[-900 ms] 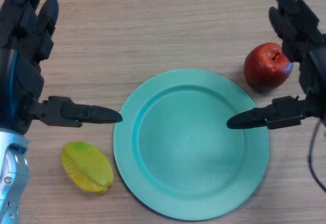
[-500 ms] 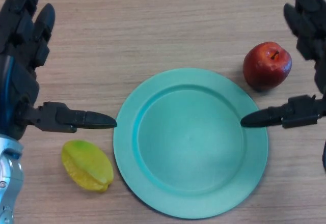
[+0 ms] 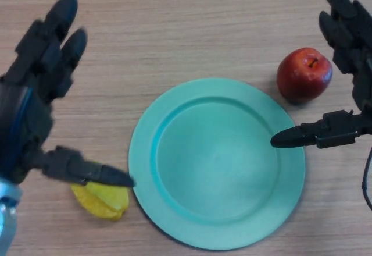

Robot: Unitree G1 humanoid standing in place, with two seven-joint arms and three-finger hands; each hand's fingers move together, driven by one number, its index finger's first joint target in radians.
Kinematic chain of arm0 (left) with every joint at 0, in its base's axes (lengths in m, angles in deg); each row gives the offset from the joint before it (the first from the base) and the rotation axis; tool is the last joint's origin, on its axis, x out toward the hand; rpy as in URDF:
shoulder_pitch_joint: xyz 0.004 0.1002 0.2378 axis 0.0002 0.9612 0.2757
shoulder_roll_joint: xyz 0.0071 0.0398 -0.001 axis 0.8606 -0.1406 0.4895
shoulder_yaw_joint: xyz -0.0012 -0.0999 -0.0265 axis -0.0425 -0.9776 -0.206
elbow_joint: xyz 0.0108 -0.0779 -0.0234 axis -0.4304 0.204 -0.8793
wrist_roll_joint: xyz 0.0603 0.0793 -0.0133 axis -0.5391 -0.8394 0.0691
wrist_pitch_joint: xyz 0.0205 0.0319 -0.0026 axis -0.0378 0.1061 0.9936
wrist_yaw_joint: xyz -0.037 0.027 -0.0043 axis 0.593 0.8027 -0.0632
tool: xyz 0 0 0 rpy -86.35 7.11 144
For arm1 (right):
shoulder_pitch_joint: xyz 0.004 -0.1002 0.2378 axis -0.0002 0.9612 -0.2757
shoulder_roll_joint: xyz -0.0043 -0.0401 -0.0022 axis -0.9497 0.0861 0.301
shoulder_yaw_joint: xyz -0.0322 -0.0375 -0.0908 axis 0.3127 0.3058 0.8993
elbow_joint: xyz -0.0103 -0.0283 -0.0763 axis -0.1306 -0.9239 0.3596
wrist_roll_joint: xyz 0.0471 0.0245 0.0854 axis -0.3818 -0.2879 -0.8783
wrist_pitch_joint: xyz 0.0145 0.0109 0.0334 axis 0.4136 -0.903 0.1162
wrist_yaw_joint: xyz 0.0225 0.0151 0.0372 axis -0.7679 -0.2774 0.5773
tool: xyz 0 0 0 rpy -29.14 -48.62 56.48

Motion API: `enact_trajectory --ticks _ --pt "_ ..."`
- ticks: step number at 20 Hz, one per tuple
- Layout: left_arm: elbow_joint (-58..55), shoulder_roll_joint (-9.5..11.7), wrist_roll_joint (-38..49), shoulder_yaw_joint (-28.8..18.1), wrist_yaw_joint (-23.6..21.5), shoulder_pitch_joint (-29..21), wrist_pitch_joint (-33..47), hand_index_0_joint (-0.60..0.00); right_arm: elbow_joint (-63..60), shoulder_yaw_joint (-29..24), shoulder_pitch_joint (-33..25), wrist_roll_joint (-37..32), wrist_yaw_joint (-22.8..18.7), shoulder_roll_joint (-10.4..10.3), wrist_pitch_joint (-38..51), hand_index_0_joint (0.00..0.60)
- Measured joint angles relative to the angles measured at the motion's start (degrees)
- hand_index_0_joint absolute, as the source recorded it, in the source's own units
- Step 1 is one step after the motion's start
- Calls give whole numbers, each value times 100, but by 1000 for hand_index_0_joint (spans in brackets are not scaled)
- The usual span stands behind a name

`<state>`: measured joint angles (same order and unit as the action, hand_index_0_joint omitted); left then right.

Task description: Pick up the yellow starfruit and place it on the plate

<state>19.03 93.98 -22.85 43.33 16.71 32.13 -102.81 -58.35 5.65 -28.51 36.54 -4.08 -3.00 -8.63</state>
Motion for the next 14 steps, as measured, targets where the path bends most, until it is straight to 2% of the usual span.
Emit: enact_trajectory --ticks 1,2,4,5,7,9,11,14 --pt "85 -3 -390 -258 232 175 65 0 -39 2 -10 1 0 0 14 0" --pt "206 -5 -623 -400 341 294 169 0 -142 21 -35 3 -1 -2 61 0" --pt "417 -4 -1208 -635 869 475 392 0 -226 99 -43 45 -4 -20 102 0" --pt "453 0 -1244 -806 1396 494 440 0 -227 122 -49 103 -4 -52 102 0" --pt "763 6 -1614 -837 1737 503 1156 0 -242 123 -86 96 -11 -84 94 0" --pt "1178 -7 -1700 -821 1812 538 1597 0 -237 118 -115 93 -60 -84 94 0" --pt "1548 -6 -2195 -765 1809 586 2153 0 -229 107 -114 -12 -106 -84 92 0" --pt "1930 53 -2806 -644 1760 556 2449 0 -224 101 -113 -12 -107 -83 92 0"
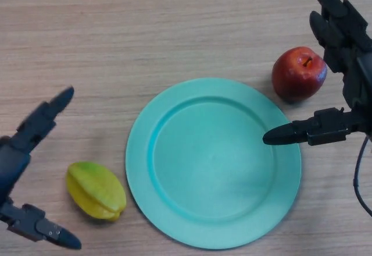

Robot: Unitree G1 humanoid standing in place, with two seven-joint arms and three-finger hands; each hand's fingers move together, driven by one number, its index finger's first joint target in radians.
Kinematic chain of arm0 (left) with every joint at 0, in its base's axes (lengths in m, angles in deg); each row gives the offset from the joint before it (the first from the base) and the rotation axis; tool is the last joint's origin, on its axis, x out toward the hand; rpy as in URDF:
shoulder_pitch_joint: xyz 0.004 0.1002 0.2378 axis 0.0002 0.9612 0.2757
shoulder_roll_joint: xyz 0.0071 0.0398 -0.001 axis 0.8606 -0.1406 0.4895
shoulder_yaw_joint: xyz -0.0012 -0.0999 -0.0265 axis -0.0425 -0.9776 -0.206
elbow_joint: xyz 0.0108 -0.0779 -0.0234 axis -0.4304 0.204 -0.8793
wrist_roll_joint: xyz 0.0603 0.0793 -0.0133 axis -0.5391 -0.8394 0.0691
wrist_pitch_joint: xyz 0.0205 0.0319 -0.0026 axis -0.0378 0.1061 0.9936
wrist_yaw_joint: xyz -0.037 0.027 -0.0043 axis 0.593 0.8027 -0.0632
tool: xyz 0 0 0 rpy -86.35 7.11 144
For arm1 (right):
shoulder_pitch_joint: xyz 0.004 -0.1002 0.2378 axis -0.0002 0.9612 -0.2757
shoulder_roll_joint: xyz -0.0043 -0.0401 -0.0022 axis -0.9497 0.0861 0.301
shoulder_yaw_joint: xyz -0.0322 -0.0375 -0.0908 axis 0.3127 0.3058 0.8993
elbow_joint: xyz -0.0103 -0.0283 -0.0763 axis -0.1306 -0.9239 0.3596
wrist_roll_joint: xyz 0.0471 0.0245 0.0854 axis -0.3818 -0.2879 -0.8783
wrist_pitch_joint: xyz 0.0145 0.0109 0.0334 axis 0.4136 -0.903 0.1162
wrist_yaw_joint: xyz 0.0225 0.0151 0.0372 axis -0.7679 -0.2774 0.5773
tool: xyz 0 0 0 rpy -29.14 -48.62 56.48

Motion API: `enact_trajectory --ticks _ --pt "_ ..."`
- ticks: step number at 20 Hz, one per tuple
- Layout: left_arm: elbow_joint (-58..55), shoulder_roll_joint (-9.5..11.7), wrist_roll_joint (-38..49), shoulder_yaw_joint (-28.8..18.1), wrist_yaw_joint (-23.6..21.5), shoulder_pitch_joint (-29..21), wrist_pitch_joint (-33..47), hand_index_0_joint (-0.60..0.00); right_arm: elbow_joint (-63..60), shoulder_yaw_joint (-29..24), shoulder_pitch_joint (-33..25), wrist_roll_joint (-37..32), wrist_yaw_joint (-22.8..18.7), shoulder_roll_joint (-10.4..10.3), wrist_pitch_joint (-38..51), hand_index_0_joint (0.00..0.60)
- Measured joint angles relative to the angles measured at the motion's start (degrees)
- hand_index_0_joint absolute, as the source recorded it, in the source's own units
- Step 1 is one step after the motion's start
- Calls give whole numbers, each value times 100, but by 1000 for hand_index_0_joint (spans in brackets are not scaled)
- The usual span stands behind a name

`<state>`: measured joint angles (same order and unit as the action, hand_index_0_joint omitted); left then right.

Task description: Pick up the yellow starfruit and place it on the plate

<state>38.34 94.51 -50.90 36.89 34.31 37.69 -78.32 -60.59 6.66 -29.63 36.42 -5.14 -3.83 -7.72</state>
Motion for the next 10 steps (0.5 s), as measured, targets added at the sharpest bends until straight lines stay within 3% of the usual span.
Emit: enact_trajectory --ticks 3,10 --pt "337 113 -310 344 -105 -72 569 0 0 -5 10 -2 -3 0 0 0" --pt "689 171 -903 545 -390 -183 864 0 -87 1 21 -49 -43 -2 1 0"
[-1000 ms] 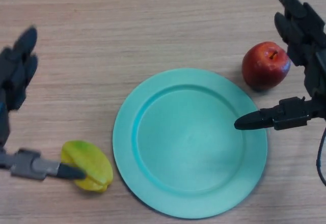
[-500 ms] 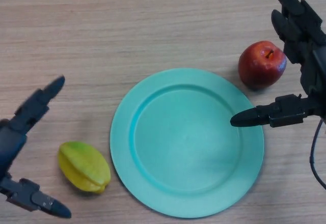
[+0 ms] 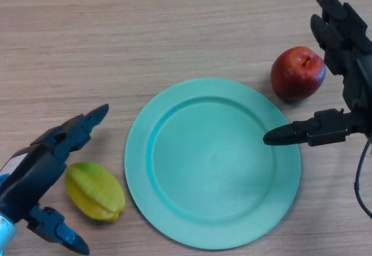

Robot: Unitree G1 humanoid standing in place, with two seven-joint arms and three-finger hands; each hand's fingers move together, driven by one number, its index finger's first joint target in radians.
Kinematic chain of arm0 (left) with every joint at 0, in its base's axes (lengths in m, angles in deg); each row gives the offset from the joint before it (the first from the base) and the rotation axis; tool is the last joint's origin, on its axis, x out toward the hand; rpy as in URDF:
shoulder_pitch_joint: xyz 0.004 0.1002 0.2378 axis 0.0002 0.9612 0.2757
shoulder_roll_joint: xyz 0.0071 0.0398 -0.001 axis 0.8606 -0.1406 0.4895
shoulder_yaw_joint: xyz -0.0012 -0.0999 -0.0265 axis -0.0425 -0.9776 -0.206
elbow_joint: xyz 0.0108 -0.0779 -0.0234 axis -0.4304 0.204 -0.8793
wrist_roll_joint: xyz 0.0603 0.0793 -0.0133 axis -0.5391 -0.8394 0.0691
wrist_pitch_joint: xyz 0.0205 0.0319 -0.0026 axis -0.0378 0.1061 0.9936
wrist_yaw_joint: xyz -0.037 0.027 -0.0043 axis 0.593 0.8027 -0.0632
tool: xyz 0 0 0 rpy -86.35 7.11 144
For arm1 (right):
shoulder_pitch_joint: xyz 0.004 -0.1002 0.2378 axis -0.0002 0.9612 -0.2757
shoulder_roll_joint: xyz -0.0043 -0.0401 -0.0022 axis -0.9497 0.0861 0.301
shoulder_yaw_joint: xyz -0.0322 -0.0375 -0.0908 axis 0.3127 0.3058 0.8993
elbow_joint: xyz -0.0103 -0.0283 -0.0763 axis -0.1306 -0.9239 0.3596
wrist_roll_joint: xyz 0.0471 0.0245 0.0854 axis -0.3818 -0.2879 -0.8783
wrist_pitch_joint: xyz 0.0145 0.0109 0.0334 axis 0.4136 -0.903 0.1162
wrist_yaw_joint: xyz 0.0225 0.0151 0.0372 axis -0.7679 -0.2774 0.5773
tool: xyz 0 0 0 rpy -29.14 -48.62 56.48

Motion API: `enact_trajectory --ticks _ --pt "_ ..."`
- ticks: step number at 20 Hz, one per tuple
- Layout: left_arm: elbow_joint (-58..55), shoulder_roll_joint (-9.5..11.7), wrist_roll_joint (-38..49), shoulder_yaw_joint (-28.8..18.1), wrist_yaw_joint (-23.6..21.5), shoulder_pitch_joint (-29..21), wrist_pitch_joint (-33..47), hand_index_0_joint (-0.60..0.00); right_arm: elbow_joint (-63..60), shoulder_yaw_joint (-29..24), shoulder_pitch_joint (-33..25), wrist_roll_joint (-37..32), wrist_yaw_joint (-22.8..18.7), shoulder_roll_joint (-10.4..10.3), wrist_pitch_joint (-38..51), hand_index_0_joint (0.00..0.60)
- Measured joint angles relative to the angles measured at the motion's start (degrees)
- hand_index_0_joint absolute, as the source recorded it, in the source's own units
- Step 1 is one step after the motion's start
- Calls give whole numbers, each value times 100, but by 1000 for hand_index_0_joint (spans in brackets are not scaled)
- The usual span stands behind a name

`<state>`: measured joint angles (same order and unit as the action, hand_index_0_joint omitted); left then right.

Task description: Pick up the yellow starfruit and place it on the plate

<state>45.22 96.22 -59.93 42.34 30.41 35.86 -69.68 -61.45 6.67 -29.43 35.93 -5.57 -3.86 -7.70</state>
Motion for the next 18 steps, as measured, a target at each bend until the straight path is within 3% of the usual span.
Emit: enact_trajectory --ticks 4,7,9,14,18 --pt "146 1 -294 0 -222 73 483 0 127 0 45 -58 -1 -18 -23 0" --pt "631 -1 -1033 5 -1032 135 1193 0 202 2 56 -206 -2 -26 -23 0" --pt "805 2 -1140 7 -1201 194 1245 0 294 1 107 -236 -3 -27 -33 0" --pt "860 5 -1085 18 -1493 145 1296 0 390 4 177 -259 -5 -27 -61 0" --pt "966 -23 -322 224 -1552 155 1517 0 582 3 169 -248 -5 -28 -340 0"
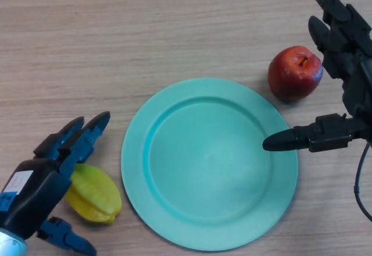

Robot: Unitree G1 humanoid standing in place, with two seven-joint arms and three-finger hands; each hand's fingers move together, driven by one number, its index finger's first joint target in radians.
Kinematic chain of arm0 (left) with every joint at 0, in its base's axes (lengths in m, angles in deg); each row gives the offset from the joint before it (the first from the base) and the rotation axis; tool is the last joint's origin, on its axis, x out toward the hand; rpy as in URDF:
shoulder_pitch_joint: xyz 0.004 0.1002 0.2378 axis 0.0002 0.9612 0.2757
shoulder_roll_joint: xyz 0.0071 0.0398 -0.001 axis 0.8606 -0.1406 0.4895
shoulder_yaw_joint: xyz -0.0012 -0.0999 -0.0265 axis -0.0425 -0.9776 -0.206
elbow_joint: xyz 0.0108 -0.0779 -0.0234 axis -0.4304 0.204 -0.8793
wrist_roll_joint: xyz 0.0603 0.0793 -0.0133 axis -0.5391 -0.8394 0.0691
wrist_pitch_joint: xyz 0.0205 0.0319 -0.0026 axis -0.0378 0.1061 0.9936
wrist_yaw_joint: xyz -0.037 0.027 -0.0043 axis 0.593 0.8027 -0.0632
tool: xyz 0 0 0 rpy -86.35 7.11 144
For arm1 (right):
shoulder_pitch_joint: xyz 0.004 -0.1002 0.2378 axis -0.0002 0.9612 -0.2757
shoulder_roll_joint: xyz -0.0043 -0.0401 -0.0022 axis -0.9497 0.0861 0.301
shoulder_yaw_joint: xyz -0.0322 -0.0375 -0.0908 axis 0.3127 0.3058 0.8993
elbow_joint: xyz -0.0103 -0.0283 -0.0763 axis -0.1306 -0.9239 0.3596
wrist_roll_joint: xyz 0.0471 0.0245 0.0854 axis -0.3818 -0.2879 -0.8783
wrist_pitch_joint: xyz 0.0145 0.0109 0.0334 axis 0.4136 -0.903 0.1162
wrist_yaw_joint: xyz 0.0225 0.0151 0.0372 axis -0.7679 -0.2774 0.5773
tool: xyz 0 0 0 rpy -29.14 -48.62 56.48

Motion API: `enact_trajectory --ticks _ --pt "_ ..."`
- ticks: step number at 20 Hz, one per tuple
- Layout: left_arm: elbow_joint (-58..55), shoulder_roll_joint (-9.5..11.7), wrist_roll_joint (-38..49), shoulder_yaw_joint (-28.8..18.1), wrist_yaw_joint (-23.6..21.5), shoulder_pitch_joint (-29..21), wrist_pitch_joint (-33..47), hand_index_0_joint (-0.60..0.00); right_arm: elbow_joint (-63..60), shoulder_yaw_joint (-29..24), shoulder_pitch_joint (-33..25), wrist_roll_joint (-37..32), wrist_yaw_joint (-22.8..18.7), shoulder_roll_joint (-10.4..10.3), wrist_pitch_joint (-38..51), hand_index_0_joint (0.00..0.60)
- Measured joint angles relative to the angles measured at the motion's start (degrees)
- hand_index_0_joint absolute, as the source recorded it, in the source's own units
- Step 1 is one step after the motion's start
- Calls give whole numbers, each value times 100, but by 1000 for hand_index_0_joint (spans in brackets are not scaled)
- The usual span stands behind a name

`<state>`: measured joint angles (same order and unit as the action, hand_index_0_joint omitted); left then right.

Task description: Pick up the yellow starfruit and place it on the plate

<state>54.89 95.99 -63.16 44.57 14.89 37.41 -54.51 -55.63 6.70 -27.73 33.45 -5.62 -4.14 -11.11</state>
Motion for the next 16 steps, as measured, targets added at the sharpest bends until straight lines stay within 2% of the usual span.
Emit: enact_trajectory --ticks 2,3,4,5,7,12,16 --pt "46 -1 1 -1 28 49 55 -199 0 1 -1 11 0 0 0 0" --pt "48 -1 2 -2 141 105 55 -348 0 2 -1 11 0 -1 0 0" --pt "48 -1 30 -2 295 153 52 -449 0 5 -1 33 0 -3 0 0" --pt "20 -9 210 -2 684 269 -26 -580 0 5 0 39 0 -14 -1 0" --pt "-228 -95 615 -12 1046 423 -303 -600 15 13 -1 46 0 -66 -4 0" --pt "-562 -164 645 -49 1340 525 -605 -600 95 209 -16 45 -5 -99 -45 0" --pt "-1164 -217 641 -551 1553 606 -611 -600 100 214 -8 54 -57 -115 -49 0"
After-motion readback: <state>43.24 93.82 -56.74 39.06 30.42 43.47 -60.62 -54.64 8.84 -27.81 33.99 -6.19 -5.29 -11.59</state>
